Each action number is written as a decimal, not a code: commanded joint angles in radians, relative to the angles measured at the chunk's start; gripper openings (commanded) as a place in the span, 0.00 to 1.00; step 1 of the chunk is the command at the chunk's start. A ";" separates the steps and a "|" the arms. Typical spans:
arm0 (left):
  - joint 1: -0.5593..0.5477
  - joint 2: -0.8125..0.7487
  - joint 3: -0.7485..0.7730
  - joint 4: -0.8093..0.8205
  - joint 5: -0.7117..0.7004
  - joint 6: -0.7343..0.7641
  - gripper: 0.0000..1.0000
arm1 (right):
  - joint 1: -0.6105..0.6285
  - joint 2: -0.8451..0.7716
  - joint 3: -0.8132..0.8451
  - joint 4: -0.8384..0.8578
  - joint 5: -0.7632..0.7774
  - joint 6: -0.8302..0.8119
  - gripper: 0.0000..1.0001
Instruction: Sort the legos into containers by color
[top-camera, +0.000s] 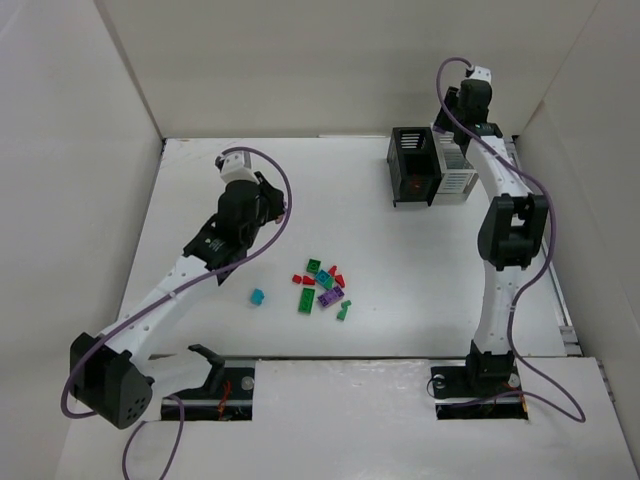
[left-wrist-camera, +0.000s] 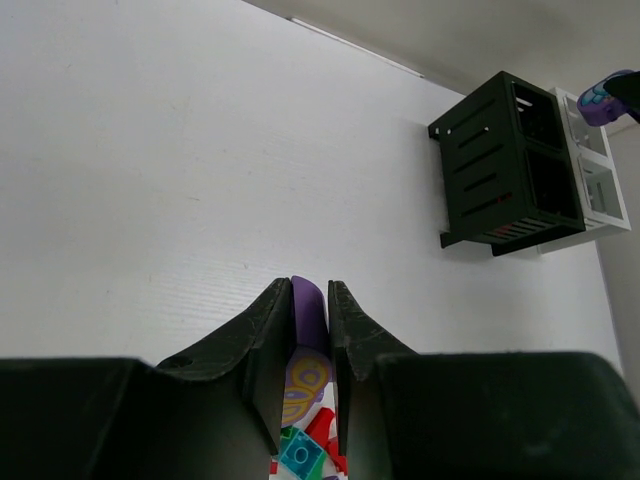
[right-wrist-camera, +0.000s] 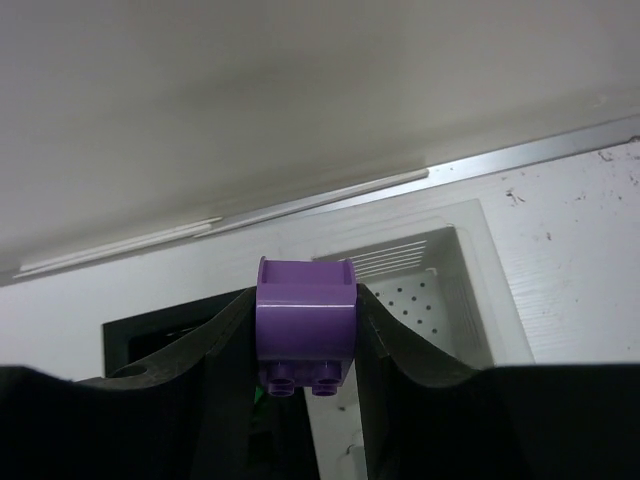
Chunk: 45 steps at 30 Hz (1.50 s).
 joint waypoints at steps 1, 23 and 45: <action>0.004 0.010 -0.005 0.068 0.004 0.018 0.00 | -0.021 0.014 0.095 0.016 0.061 0.008 0.01; 0.004 0.050 0.023 0.132 0.118 0.000 0.00 | -0.050 -0.063 0.031 0.015 -0.019 -0.059 0.70; -0.102 0.113 0.138 0.234 0.054 -0.414 0.00 | 0.433 -0.860 -0.842 0.220 -0.740 -0.224 0.77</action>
